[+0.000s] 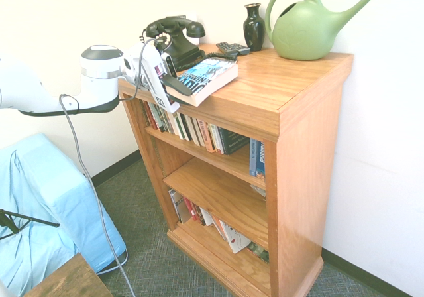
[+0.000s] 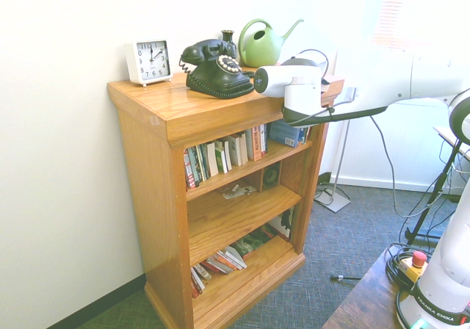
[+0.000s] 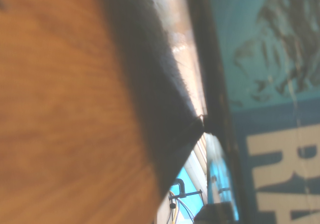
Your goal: Shelf the books
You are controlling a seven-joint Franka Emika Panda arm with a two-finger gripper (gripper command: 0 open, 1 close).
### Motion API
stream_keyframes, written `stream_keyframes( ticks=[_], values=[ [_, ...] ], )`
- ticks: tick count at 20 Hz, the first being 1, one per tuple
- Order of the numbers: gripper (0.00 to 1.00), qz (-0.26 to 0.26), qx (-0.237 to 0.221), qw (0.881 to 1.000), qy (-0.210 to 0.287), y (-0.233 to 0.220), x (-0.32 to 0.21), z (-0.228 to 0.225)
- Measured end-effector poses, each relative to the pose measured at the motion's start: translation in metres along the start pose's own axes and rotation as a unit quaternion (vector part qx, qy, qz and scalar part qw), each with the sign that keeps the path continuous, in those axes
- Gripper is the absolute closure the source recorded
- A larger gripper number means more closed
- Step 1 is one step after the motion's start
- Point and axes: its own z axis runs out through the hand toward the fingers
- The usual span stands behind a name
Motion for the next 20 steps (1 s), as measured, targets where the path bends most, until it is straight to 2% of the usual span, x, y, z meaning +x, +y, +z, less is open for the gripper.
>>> stream_keyframes(
  ticks=[5, 8, 14, 20],
  values=[
    [1.0, 0.001, 0.004, 1.0, 0.001, -0.001, 0.001, 0.002],
    [1.0, 0.007, 0.024, 1.0, -0.009, 0.006, 0.004, -0.001],
    [1.0, 0.028, 0.097, 0.993, -0.064, 0.072, -0.016, -0.019],
    [1.0, 0.048, 0.147, 0.982, -0.105, 0.123, -0.051, 0.01]
  ],
)
